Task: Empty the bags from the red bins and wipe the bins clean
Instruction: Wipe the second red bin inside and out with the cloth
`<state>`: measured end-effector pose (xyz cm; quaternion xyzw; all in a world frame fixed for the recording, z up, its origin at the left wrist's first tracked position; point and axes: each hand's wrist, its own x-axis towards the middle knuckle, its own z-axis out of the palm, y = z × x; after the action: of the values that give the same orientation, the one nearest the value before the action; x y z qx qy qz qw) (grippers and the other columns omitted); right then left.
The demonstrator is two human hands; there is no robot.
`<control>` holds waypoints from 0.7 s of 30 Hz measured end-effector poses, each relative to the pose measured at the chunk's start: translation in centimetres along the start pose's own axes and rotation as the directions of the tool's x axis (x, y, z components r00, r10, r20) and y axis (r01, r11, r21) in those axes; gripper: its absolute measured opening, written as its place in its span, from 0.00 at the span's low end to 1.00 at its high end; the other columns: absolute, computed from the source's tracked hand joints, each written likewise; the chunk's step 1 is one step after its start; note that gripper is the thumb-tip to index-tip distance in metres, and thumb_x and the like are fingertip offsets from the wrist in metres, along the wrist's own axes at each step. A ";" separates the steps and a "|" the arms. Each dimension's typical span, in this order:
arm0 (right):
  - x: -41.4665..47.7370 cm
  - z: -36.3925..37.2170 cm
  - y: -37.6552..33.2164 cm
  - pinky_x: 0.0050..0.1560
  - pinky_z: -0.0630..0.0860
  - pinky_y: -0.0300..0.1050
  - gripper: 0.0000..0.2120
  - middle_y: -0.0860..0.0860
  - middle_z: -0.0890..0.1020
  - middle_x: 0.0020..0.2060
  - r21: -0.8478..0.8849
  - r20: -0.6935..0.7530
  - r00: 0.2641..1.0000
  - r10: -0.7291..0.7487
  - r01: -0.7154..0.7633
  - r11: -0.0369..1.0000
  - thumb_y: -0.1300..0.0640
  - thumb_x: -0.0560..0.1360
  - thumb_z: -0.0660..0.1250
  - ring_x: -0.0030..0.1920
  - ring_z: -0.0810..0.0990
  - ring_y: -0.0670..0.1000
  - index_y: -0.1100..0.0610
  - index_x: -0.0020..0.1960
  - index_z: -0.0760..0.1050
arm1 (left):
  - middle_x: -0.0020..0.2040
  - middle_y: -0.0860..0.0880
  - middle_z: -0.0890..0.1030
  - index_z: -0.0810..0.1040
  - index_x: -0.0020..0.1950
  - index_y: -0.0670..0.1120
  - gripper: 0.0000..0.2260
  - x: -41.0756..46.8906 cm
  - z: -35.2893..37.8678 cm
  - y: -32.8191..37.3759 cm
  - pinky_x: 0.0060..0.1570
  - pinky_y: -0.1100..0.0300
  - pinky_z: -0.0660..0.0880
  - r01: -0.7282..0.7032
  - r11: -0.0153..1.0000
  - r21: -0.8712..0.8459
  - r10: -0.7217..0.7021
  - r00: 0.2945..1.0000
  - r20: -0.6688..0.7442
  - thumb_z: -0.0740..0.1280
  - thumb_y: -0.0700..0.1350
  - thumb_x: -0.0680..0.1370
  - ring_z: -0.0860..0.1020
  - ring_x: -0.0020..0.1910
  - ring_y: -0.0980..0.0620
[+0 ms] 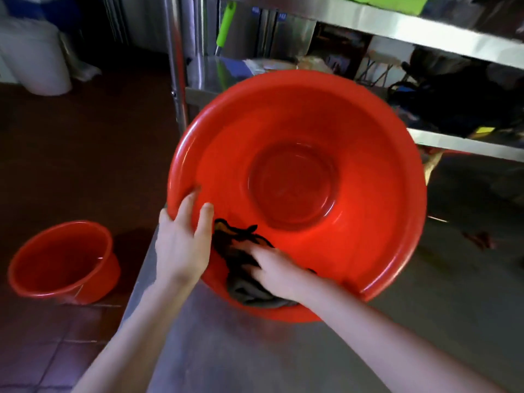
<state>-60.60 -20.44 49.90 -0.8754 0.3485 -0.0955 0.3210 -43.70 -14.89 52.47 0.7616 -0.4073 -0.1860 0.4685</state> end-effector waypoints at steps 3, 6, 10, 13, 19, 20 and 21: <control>-1.9 -1.5 0.0 0.62 0.68 0.39 0.20 0.56 0.78 0.64 -0.102 0.017 0.985 0.171 -0.169 0.980 0.63 0.77 0.62 0.63 0.75 0.57 0.52 0.68 0.72 | 0.58 0.49 0.67 0.63 0.72 0.65 0.22 0.7 -1.8 1.2 0.54 0.55 0.71 -0.119 0.986 0.115 0.112 0.992 0.066 0.63 0.56 0.79 0.75 0.51 0.45; -2.6 -3.0 0.1 0.60 0.70 0.49 0.15 0.58 0.80 0.59 0.078 -0.108 0.947 0.303 -0.296 0.952 0.65 0.79 0.61 0.61 0.77 0.57 0.57 0.65 0.72 | 0.55 0.51 0.66 0.62 0.74 0.64 0.26 1.4 -2.6 3.0 0.49 0.56 0.74 -0.255 0.951 0.174 0.242 0.966 0.092 0.67 0.51 0.78 0.73 0.45 0.49; -2.0 -5.0 1.7 0.60 0.66 0.36 0.16 0.55 0.77 0.63 0.393 -0.362 0.795 0.488 -0.345 0.853 0.61 0.81 0.61 0.65 0.74 0.54 0.59 0.68 0.70 | 0.53 0.49 0.67 0.62 0.74 0.63 0.27 3.4 -2.2 5.9 0.42 0.56 0.77 -0.395 0.877 0.275 0.372 0.919 0.133 0.67 0.49 0.78 0.75 0.39 0.49; -0.8 -6.6 3.4 0.68 0.68 0.49 0.18 0.57 0.75 0.65 0.569 -0.439 0.672 0.597 -0.306 0.763 0.59 0.81 0.61 0.66 0.73 0.56 0.58 0.70 0.68 | 0.51 0.48 0.66 0.62 0.74 0.62 0.28 5.3 -1.9 7.8 0.41 0.53 0.79 -0.467 0.816 0.342 0.438 0.884 0.162 0.68 0.47 0.78 0.75 0.37 0.47; 2.8 -13.6 6.4 0.58 0.64 0.37 0.18 0.57 0.76 0.65 0.328 -0.715 0.574 0.399 -0.229 0.917 0.59 0.81 0.61 0.64 0.74 0.58 0.58 0.70 0.68 | 0.49 0.48 0.64 0.64 0.74 0.62 0.28 9.1 -1.9 11.1 0.41 0.47 0.79 -0.508 0.707 0.493 0.477 0.856 0.198 0.69 0.45 0.76 0.75 0.36 0.41; 3.9 -14.5 6.8 0.57 0.64 0.38 0.17 0.57 0.77 0.64 0.264 -0.747 0.575 0.333 -0.203 0.943 0.59 0.80 0.61 0.63 0.75 0.58 0.57 0.69 0.69 | 0.49 0.49 0.64 0.65 0.74 0.62 0.28 9.6 -1.9 11.6 0.40 0.48 0.79 -0.506 0.693 0.513 0.481 0.855 0.194 0.68 0.45 0.76 0.75 0.35 0.42; 5.3 -15.0 7.0 0.57 0.65 0.39 0.17 0.56 0.78 0.64 0.205 -0.761 0.592 0.265 -0.169 0.964 0.60 0.80 0.61 0.62 0.75 0.58 0.56 0.69 0.70 | 0.48 0.49 0.63 0.65 0.74 0.61 0.28 10.2 -1.8 12.0 0.39 0.48 0.79 -0.505 0.681 0.530 0.485 0.854 0.189 0.68 0.44 0.76 0.75 0.34 0.42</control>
<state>-66.42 -35.34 56.84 -0.6779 0.5514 -0.4457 0.1945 -41.76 -24.74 64.74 0.7229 -0.6414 0.0632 0.2490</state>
